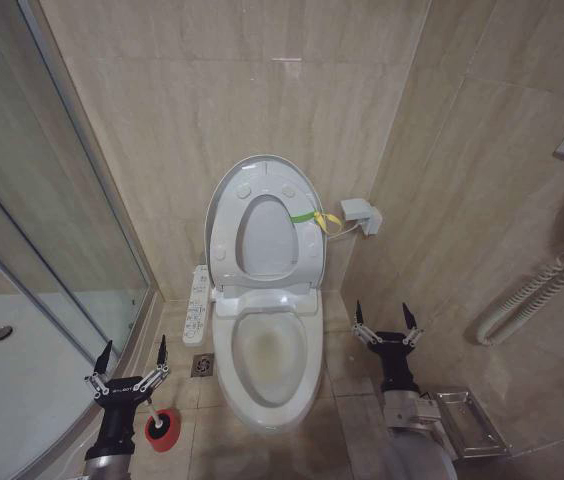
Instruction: Open the toilet lid, clean the toilet bowl with a toilet brush, close the toilet lid, and flush.
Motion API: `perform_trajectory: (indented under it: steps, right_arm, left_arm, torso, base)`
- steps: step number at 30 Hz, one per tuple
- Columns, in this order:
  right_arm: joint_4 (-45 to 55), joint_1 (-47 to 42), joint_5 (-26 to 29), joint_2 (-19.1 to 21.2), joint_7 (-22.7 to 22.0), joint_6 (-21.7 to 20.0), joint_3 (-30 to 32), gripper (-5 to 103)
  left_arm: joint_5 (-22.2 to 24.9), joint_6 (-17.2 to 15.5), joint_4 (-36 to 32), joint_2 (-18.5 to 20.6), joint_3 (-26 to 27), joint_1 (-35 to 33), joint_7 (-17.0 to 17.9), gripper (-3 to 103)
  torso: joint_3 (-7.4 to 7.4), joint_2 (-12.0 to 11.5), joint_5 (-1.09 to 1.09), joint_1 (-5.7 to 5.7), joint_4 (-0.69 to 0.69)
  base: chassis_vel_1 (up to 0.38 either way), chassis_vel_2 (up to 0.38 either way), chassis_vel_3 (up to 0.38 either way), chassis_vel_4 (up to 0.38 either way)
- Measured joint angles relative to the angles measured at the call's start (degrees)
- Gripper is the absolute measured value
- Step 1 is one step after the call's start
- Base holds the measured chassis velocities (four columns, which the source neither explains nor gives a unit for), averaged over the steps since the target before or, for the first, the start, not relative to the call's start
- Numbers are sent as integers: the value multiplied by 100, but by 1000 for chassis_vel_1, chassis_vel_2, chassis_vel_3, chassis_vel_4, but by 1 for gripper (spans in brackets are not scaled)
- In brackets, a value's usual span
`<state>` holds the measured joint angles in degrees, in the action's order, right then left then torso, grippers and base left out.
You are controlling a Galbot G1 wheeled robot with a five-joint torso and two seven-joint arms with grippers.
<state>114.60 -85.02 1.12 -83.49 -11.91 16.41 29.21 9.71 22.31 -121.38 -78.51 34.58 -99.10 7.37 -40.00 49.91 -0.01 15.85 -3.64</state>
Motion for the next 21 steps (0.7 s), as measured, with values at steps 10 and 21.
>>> perform_trajectory:
  steps: [10,21]
  right_arm:
    - [0,0,0,0,0,0,0,100]
    - [0,0,0,0,0,0,0,100]
  left_arm:
    - [6,0,3,0,0,0,-1,100]
    - [10,0,3,0,-1,0,0,100]
  torso:
    - [0,0,0,0,0]
    - [0,0,0,0,0]
  base:
    - [0,0,0,0]
    - [0,0,0,0]
